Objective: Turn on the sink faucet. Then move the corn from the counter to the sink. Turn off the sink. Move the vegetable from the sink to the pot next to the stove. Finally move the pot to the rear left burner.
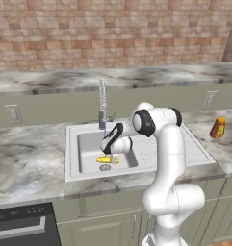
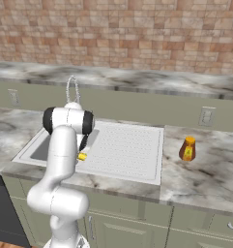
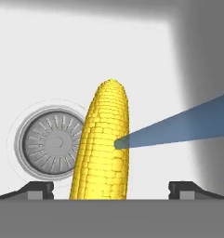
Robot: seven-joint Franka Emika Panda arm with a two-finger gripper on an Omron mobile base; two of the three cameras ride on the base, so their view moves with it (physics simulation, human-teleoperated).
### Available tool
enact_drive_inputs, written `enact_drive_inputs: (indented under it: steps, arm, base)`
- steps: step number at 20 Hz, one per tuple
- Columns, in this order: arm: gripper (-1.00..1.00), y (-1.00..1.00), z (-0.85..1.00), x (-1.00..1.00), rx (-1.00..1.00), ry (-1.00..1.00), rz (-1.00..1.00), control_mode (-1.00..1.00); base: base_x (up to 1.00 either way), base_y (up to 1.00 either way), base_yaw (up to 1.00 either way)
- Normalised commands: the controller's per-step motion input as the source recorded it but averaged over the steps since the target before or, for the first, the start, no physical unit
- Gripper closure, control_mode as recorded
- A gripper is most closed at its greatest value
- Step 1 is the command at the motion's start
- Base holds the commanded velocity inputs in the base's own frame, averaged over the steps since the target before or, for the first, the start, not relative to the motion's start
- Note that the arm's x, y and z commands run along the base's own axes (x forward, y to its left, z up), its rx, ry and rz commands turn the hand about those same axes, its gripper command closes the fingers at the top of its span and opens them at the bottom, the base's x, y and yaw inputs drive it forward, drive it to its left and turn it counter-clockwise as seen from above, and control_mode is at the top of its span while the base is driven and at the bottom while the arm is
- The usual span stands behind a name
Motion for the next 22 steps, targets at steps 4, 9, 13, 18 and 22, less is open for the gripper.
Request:
enact_drive_inputs:
  steps: [4,9,13,18,22]
  arm:
    - [-1.00,-0.18,0.48,-0.06,0.00,0.00,-0.05,-1.00]
    - [-1.00,-0.23,0.63,-0.15,0.01,0.00,-0.06,-1.00]
    - [-1.00,-0.23,0.73,-0.20,0.02,0.00,-0.06,-1.00]
    - [-1.00,-0.31,0.69,-0.30,0.03,0.00,-0.07,-1.00]
    - [-1.00,-0.38,0.65,-0.40,0.06,0.00,-0.07,-1.00]
  base:
    - [0.00,0.00,0.00]
    - [0.00,0.00,0.00]
    - [0.00,0.00,0.00]
    - [0.00,0.00,0.00]
    - [0.00,0.00,0.00]
